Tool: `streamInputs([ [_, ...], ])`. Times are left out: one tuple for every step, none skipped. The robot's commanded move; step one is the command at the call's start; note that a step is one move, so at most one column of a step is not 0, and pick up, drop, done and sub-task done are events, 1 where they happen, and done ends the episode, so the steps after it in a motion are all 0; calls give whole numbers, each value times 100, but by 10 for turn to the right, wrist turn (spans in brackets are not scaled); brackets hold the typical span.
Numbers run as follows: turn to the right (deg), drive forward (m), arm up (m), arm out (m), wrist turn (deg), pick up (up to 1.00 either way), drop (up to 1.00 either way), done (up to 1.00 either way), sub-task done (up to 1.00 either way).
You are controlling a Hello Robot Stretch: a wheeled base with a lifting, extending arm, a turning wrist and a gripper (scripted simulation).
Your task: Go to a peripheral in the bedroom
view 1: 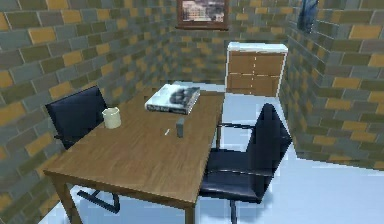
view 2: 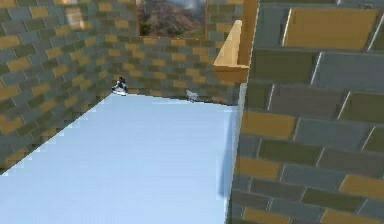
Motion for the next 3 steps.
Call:
streamInputs([
  [-30,0,0,0,0,0,0,0,0],
  [0,100,0,0,0,0,0,0,0],
  [0,0,0,0,0,0,0,100,0],
])
